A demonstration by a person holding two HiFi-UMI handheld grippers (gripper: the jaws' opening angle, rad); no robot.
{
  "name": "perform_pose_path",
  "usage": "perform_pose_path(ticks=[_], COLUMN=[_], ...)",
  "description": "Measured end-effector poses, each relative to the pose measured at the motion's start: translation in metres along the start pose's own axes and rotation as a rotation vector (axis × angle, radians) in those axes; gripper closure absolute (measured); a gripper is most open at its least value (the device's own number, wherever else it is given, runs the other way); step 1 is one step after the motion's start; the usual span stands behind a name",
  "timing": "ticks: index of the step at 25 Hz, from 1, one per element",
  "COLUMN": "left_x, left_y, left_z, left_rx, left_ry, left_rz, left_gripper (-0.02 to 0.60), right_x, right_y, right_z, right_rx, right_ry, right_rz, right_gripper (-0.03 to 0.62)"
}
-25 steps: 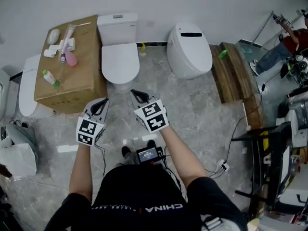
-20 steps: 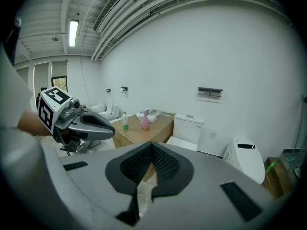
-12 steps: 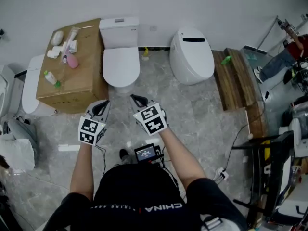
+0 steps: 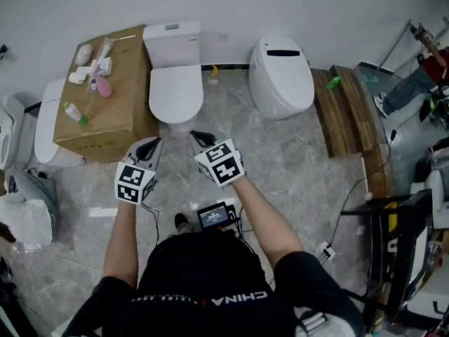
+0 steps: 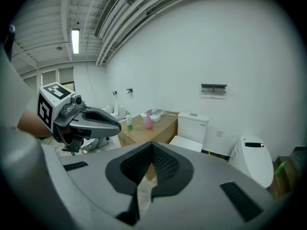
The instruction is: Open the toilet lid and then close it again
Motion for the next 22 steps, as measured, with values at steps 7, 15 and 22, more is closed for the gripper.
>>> perform_pose_path(ticks=[7, 15, 22], left_x=[0.0012, 0.0008, -0.0022], left_y=[-0.0035, -0.0015, -0.0040], left_z=[0.0046, 0.0030, 0.0001], left_rx=[0.009, -0.011, -0.032], left_ry=[-0.002, -0.012, -0.025], left_rz=[-0.002, 0.003, 0.031], left_gripper=[0.572, 0.572, 0.572], right_x=[0.0005, 0.0006, -0.0009], right_y=[0.0002, 0.0007, 0.0021], right_z=[-0.0024, -0.0027, -0.0061], right_rx=[-0.010, -0.005, 0.001], right_ry=[0.012, 0.001, 0.000], right_rz=[0.010, 0.006, 0.002], right_gripper=[0.582, 0.582, 0.582])
Point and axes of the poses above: the fingertips, and each gripper's own axes: z forward along the fingers, y to its left, x out of its underside, the point moved 10 cm from there along -z, backward along the fingers, and after that the axes turned 5 degrees about y, right-handed, at the moved point
